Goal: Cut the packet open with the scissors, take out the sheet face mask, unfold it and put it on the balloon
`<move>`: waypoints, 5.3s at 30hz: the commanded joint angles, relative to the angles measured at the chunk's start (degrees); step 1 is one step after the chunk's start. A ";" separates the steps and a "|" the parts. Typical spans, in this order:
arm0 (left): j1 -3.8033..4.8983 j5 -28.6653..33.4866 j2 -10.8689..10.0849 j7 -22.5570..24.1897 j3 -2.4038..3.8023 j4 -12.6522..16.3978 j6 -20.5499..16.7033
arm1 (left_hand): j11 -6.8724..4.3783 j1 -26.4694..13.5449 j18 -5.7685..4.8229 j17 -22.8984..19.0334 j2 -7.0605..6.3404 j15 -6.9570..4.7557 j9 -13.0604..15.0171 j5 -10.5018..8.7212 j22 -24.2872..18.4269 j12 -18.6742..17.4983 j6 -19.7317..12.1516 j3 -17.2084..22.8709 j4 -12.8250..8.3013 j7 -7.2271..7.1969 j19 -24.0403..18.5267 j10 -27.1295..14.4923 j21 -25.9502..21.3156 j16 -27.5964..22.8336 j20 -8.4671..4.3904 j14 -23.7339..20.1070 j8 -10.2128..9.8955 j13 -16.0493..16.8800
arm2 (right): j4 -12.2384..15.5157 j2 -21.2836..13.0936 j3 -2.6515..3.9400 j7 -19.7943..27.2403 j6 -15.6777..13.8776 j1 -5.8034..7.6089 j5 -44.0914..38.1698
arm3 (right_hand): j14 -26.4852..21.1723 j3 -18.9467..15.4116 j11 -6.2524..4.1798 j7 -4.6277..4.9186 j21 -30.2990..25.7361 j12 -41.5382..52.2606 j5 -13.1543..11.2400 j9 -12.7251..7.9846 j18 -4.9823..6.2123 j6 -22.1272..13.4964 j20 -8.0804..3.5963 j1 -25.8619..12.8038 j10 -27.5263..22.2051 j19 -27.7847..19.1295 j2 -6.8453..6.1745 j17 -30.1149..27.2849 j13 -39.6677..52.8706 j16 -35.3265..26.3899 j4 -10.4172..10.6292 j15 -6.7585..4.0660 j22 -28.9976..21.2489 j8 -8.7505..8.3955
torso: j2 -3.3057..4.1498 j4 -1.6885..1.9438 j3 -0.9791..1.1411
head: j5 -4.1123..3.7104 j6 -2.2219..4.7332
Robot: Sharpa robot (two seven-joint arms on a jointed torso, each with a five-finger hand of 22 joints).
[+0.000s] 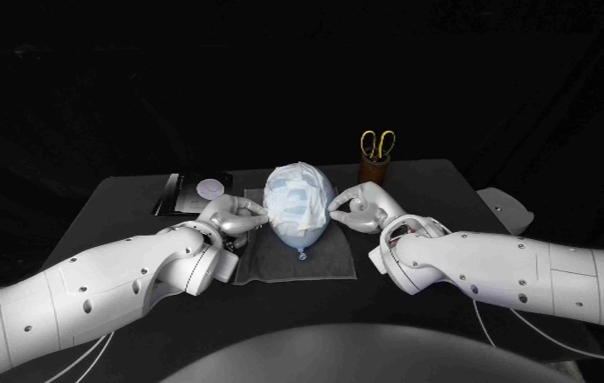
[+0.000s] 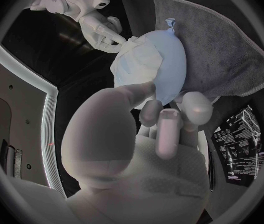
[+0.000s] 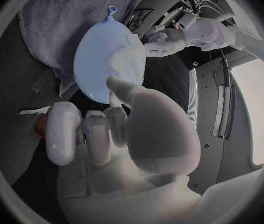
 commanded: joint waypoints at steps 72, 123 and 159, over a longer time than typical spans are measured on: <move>0.31 8.16 -0.48 3.41 0.06 -1.37 11.64 | 4.05 -4.51 0.13 5.73 -1.14 3.31 2.42 0.11 -5.03 -4.22 -5.24 -18.69 5.69 4.04 -4.05 -10.83 -2.98 -0.59 3.51 2.67 -11.92 -9.32 | -1.04 1.35 0.28 -2.29 4.42 0.03 -3.93 | 6.08 -13.97 3.06 3.44 -7.74 -7.26 0.09 -2.32 0.42 -7.12 2.07 -6.53 -0.03 1.17 -3.54 15.05 6.77 0.21 7.57 2.44 9.67 -7.70 | 0.06 -0.01 0.00 | 0.32 0.00; 0.83 10.15 2.55 3.02 0.09 -2.88 2.36 | 2.03 -1.79 -0.87 9.56 2.68 1.47 0.29 0.10 0.48 0.63 0.59 -20.23 8.49 1.91 -0.07 -2.13 0.23 0.50 1.87 4.43 -12.35 -1.69 | -3.67 4.41 0.57 -3.12 0.12 0.13 0.49 | 6.08 -14.27 1.92 2.17 -3.95 -4.46 0.04 -2.60 -0.24 -3.85 1.37 -4.62 1.57 2.34 -0.56 15.05 8.03 0.21 9.21 1.47 10.71 -7.56 | 0.03 0.03 0.05 | 0.07 0.00; 1.09 11.24 3.39 3.43 0.08 -3.26 -2.37 | 0.98 0.25 -1.20 10.42 2.33 0.35 -0.54 0.08 1.53 0.88 3.55 -22.42 8.60 0.90 1.15 1.12 0.57 0.62 0.53 4.78 -13.94 1.21 | -5.44 5.95 0.95 0.67 -1.75 0.28 5.48 | 6.08 -13.15 1.42 1.66 -2.99 -3.89 0.05 -2.74 -0.42 -2.74 0.82 -2.00 2.07 2.66 2.34 15.05 8.33 0.21 9.95 0.95 10.93 -7.95 | 0.02 0.01 0.03 | 0.14 0.00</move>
